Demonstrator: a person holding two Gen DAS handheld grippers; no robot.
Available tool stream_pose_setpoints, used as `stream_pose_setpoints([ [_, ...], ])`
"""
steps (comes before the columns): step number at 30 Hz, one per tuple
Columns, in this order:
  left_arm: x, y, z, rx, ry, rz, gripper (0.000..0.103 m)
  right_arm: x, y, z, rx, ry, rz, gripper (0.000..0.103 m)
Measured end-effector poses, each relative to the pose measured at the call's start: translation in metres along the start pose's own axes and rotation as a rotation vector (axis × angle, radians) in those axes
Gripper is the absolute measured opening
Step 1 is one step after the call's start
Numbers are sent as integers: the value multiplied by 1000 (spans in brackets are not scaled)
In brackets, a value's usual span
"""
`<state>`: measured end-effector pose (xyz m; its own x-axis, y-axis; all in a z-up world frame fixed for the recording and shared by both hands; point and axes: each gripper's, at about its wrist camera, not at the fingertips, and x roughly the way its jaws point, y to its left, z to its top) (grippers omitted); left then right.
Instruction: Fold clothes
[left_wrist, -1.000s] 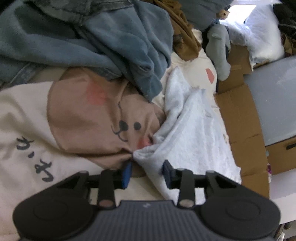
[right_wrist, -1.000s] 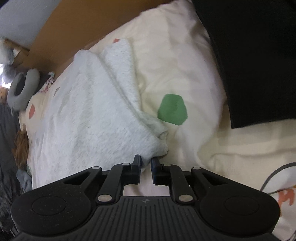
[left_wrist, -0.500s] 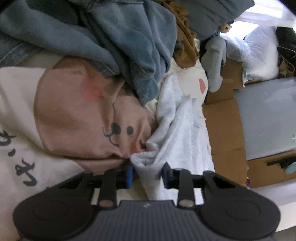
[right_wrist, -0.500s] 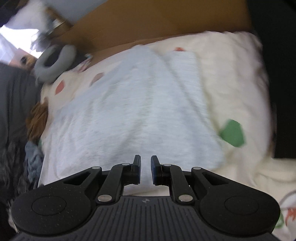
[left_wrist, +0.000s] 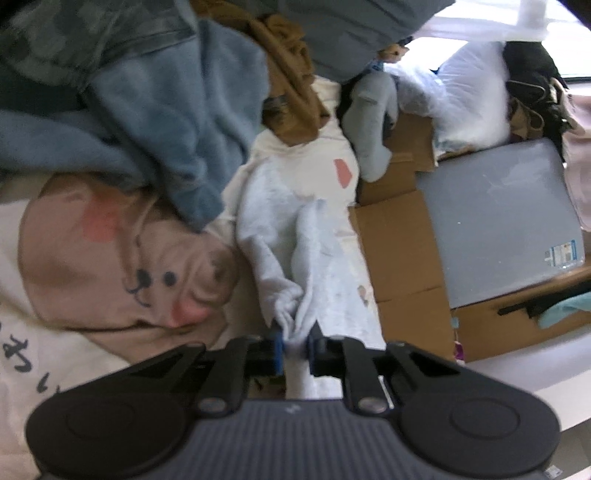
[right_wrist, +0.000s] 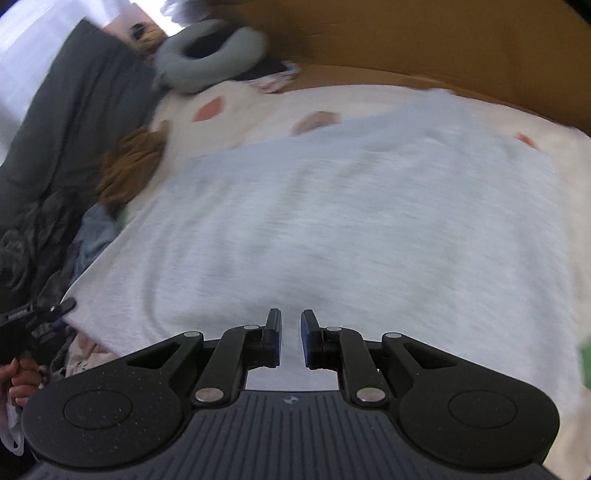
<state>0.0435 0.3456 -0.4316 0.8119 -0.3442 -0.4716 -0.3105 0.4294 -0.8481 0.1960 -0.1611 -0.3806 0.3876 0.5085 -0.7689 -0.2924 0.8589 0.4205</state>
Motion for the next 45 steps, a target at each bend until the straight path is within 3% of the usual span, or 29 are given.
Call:
stream_pose_setpoints([
  [6,2,-5,-1,-14,-11,-5,12,49,53,0,-192,61,27,12],
  [18,0,0,1,-17,-2,18,11,97,25,20,-214,58,-86,11],
  [23,0,1,1,-19,-2,22,11,84,35,30,-224,23,-88,12],
  [29,0,2,1,-21,-5,20,11,75,51,8,-221,60,-53,12],
  [36,0,6,-1,-28,-3,32,11,80,63,-42,-245,194,-39,12],
  [45,0,10,-1,-34,2,43,11,70,70,-70,-271,246,-45,13],
])
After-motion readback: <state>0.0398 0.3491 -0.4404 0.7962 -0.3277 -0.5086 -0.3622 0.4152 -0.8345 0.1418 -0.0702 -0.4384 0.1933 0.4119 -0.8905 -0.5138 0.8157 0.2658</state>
